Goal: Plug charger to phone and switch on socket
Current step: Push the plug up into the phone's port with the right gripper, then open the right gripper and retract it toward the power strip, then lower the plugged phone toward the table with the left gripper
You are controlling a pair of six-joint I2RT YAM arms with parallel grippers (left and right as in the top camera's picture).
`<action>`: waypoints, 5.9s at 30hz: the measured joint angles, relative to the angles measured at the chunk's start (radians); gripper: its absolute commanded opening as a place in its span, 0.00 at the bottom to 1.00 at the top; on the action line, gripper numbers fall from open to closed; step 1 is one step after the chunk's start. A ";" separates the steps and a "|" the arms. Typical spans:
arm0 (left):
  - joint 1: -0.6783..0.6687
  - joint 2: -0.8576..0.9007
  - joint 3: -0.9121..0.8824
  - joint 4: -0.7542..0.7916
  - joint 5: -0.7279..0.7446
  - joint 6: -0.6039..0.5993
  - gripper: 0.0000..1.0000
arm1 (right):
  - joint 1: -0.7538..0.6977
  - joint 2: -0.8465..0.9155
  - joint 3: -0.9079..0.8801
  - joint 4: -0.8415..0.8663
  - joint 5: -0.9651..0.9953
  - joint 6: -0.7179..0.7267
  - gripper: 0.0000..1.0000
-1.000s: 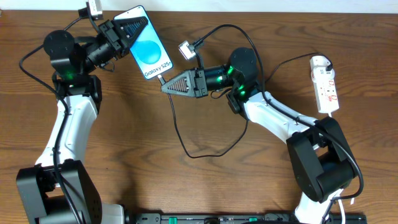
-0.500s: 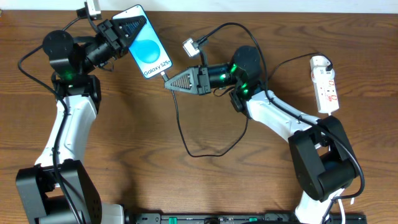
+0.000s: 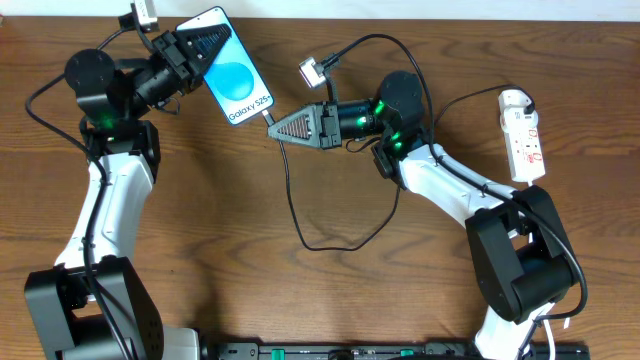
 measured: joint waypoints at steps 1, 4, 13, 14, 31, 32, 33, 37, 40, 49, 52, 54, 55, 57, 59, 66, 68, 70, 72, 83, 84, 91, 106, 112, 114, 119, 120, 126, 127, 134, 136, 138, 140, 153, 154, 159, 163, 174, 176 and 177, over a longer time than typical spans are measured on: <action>0.000 0.000 0.000 -0.001 -0.002 -0.006 0.07 | 0.003 0.000 0.000 0.000 0.002 0.000 0.01; 0.000 0.000 0.000 -0.001 -0.002 -0.019 0.07 | 0.008 0.000 0.000 0.000 0.006 0.000 0.01; 0.000 0.000 0.000 -0.002 -0.008 -0.043 0.07 | 0.012 0.000 0.000 0.000 0.014 0.000 0.01; 0.000 0.000 0.000 -0.002 -0.010 -0.043 0.07 | 0.012 0.000 0.000 0.000 0.016 0.000 0.01; 0.000 0.000 0.000 -0.002 -0.010 -0.038 0.07 | 0.012 0.000 0.000 0.000 0.016 0.000 0.01; 0.000 0.000 0.000 -0.002 -0.009 -0.037 0.07 | 0.012 0.000 0.000 0.000 0.016 0.000 0.01; 0.000 0.000 0.000 -0.002 -0.009 -0.037 0.08 | 0.012 0.000 0.000 0.000 0.016 0.000 0.01; 0.000 0.000 0.000 -0.002 -0.004 -0.030 0.07 | 0.018 0.000 0.000 0.000 0.016 0.000 0.01; 0.000 0.000 0.000 -0.002 -0.002 -0.030 0.07 | 0.019 0.000 0.000 0.000 0.016 0.000 0.01; 0.000 0.000 0.000 -0.002 -0.002 -0.022 0.07 | 0.019 0.000 0.000 0.000 0.016 0.000 0.01; 0.000 0.000 0.000 -0.002 -0.002 -0.018 0.07 | 0.021 0.000 0.000 0.000 0.016 0.000 0.01; 0.000 0.000 0.000 -0.002 -0.002 -0.014 0.07 | 0.023 0.000 0.000 0.000 0.016 0.000 0.01; 0.000 0.000 0.000 -0.002 -0.001 -0.014 0.07 | 0.024 0.000 0.000 0.000 0.017 0.000 0.01; 0.000 0.000 0.000 -0.002 -0.001 -0.012 0.07 | 0.027 0.000 0.000 0.000 0.019 0.000 0.01; 0.000 0.000 0.000 -0.002 0.001 -0.011 0.07 | 0.032 0.000 0.000 0.000 0.021 0.000 0.01; 0.000 0.000 0.000 -0.003 0.006 -0.011 0.07 | 0.042 0.000 0.000 0.000 0.025 0.000 0.01; 0.000 0.000 0.000 -0.003 0.006 -0.011 0.07 | 0.042 0.000 0.000 0.000 0.026 0.000 0.01; 0.000 0.000 0.000 -0.003 0.006 -0.011 0.08 | 0.042 0.000 0.000 0.000 0.026 0.000 0.01; 0.000 0.000 0.000 -0.003 0.006 -0.011 0.07 | 0.042 0.000 0.000 0.000 0.026 0.000 0.01; -0.015 0.000 0.000 -0.002 0.010 -0.004 0.07 | 0.041 0.000 0.000 0.000 0.028 -0.001 0.01; -0.015 0.000 0.000 -0.002 0.010 -0.003 0.08 | 0.041 0.000 0.000 0.000 0.028 -0.001 0.01; -0.015 0.000 0.000 -0.002 0.022 0.004 0.08 | 0.042 0.000 0.000 -0.001 0.023 -0.001 0.01; -0.024 0.000 0.000 -0.007 0.078 0.013 0.07 | 0.043 0.000 -0.001 0.002 0.059 -0.002 0.31; -0.046 0.000 0.000 -0.007 0.112 0.015 0.07 | 0.041 0.000 0.000 0.004 0.090 -0.006 0.60; -0.045 0.000 0.000 -0.007 0.112 0.015 0.07 | 0.037 0.000 0.000 0.005 0.089 -0.007 0.69; -0.037 0.000 0.000 -0.007 0.114 0.015 0.07 | 0.020 0.000 0.000 0.005 0.070 -0.018 0.86; -0.031 0.000 0.000 -0.007 0.115 0.015 0.07 | 0.016 0.000 0.000 0.005 0.068 -0.018 0.88; 0.020 0.000 0.000 -0.007 0.124 0.015 0.07 | -0.034 0.000 0.000 -0.003 0.014 -0.050 0.99; 0.027 0.000 0.000 -0.008 0.128 0.015 0.07 | -0.041 0.000 0.000 -0.018 0.005 -0.062 0.99; 0.041 0.000 0.000 -0.007 0.137 0.014 0.07 | -0.058 0.000 0.004 -0.361 0.017 -0.211 0.99; 0.041 0.000 0.000 -0.008 0.137 0.014 0.07 | -0.058 0.000 0.006 -0.514 0.059 -0.284 0.99; 0.041 0.000 0.000 -0.008 0.138 0.014 0.07 | -0.058 0.000 0.006 -0.638 0.117 -0.347 0.99; 0.041 0.000 0.000 -0.008 0.140 0.014 0.07 | -0.058 0.000 0.005 -0.747 0.190 -0.404 0.99; 0.039 0.000 0.000 -0.043 0.161 0.027 0.07 | -0.140 -0.003 0.006 -1.146 0.613 -0.603 0.99; 0.037 0.000 0.000 -0.084 0.163 0.045 0.08 | -0.143 -0.010 0.006 -1.176 0.653 -0.611 0.99; 0.016 0.000 -0.001 -0.397 0.133 0.195 0.07 | -0.145 -0.096 0.005 -1.284 0.841 -0.644 0.99; -0.010 0.000 0.001 -0.645 0.052 0.339 0.07 | -0.145 -0.192 0.005 -1.334 0.949 -0.658 0.99; -0.148 0.000 -0.002 -1.016 -0.253 0.665 0.07 | -0.144 -0.242 0.006 -1.362 1.072 -0.666 0.99; -0.176 0.000 -0.002 -1.024 -0.294 0.686 0.07 | -0.144 -0.242 0.006 -1.363 1.077 -0.666 0.99; -0.187 0.000 -0.002 -1.025 -0.312 0.694 0.08 | -0.144 -0.242 0.006 -1.363 1.079 -0.666 0.99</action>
